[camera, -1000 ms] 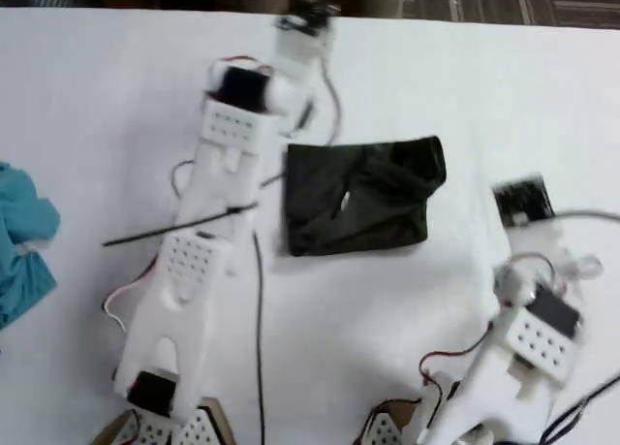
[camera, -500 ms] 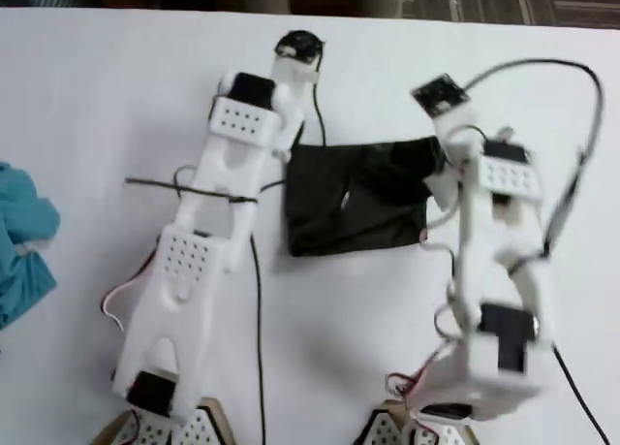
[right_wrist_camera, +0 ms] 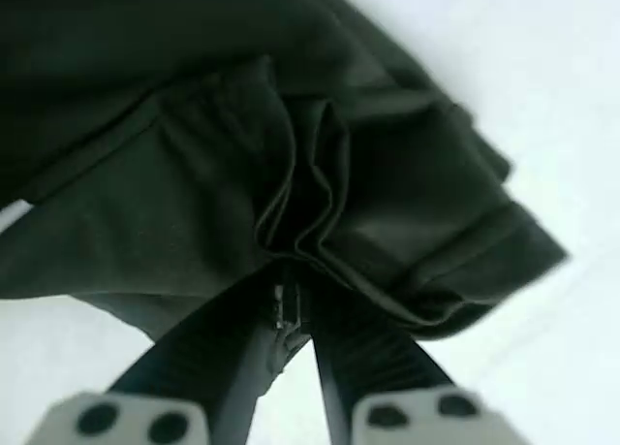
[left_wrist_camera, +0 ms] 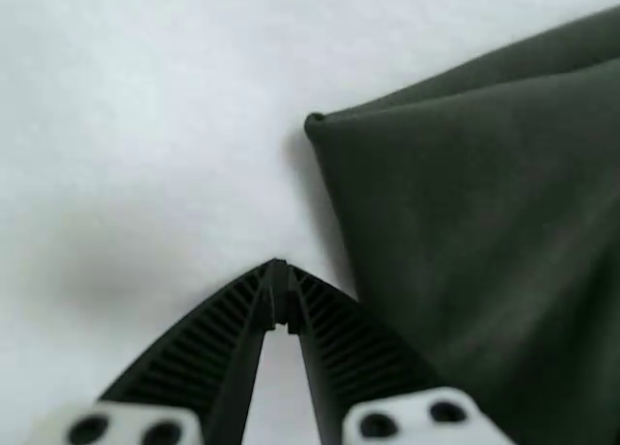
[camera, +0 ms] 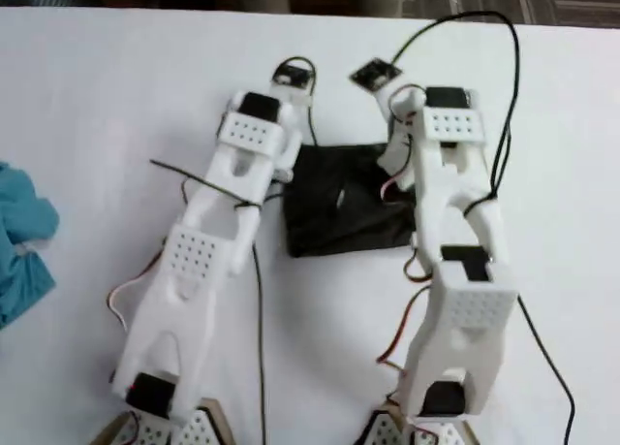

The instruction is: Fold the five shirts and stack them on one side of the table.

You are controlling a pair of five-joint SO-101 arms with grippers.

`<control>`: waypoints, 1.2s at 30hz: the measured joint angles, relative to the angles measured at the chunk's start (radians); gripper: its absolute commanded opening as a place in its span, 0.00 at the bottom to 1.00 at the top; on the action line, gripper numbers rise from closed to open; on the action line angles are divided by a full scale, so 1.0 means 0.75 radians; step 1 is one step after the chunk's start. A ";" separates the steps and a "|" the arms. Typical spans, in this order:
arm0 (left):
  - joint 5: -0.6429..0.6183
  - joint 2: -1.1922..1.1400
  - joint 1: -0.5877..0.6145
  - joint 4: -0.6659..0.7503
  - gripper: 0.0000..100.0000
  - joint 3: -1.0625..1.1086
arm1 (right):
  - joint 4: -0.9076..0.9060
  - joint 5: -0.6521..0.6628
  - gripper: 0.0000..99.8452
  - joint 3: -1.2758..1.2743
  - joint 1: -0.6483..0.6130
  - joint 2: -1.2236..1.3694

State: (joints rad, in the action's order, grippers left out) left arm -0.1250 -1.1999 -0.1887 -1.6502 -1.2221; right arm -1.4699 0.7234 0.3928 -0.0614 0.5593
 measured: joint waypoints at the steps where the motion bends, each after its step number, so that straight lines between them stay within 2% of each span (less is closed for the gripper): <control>1: 0.000 0.000 0.000 0.000 0.02 0.000 | -0.027 0.000 0.02 0.002 0.002 0.012; 6: 0.000 0.000 0.000 0.000 0.02 0.000 | -0.160 0.012 0.02 0.020 0.006 0.016; 16: 0.000 -0.014 0.037 -0.002 0.02 -0.166 | -0.333 0.203 0.02 0.006 0.029 -0.209; 23: 0.000 -0.014 0.264 -0.149 0.02 -0.346 | 0.045 -0.018 0.02 0.004 0.039 -0.248; 28: 0.000 -0.014 0.446 -0.155 0.02 -0.426 | 0.110 -0.068 0.06 0.004 0.010 -0.108; 31: 0.000 -0.016 0.489 -0.155 0.02 -0.426 | 0.098 0.035 0.09 0.012 0.010 -0.049; 36: 0.090 -0.023 0.518 -0.155 0.02 -0.426 | -0.115 0.436 0.10 0.119 -0.043 -0.035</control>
State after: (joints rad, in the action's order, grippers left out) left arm -0.0575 -1.2167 0.1995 -1.7668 -1.5413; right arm -1.5558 1.0503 0.4818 -0.0936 0.5332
